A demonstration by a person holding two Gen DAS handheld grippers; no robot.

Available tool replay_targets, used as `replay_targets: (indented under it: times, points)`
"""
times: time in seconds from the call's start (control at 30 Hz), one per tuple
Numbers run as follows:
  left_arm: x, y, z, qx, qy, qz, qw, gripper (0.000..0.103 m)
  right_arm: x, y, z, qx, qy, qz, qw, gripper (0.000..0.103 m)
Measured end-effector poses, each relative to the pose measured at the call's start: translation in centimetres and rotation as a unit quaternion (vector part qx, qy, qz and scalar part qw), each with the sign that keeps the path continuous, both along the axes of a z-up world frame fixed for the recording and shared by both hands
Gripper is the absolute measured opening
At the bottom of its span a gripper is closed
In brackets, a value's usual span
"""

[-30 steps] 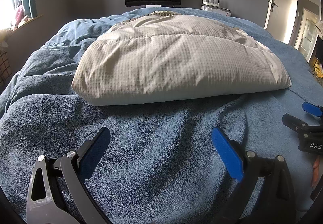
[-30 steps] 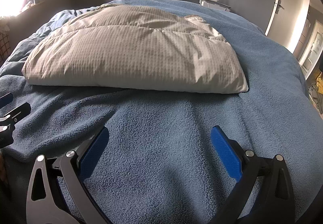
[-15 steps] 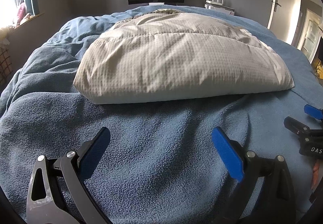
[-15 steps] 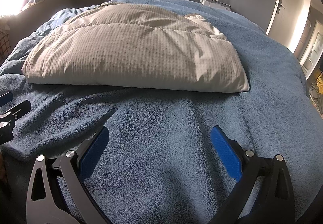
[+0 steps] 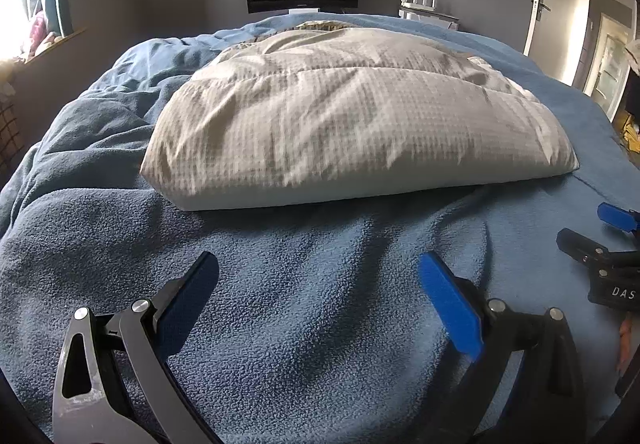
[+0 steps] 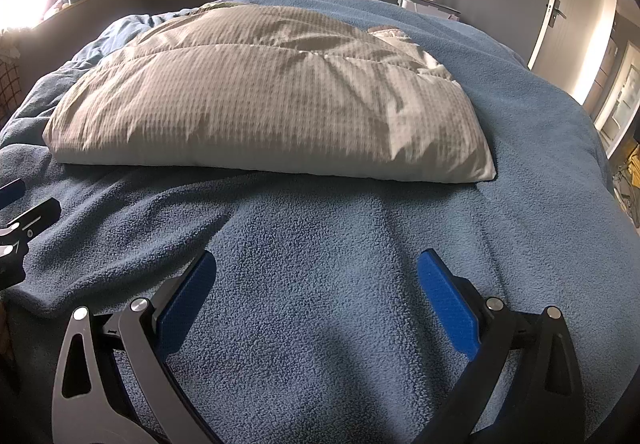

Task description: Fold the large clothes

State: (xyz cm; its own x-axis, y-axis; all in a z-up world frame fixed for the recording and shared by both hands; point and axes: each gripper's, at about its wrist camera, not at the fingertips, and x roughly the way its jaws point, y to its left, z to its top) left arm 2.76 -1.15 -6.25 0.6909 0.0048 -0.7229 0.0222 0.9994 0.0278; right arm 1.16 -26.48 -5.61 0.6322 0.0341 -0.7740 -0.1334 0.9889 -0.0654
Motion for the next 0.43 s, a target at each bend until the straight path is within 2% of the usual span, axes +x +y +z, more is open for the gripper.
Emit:
replay_targets:
  times: [0.43]
  points:
    - [0.46, 0.73, -0.30, -0.013, 0.021, 0.007, 0.9997, 0.097, 0.05, -0.26, -0.21, 0.000, 0.003, 0.001, 1.000, 0.096]
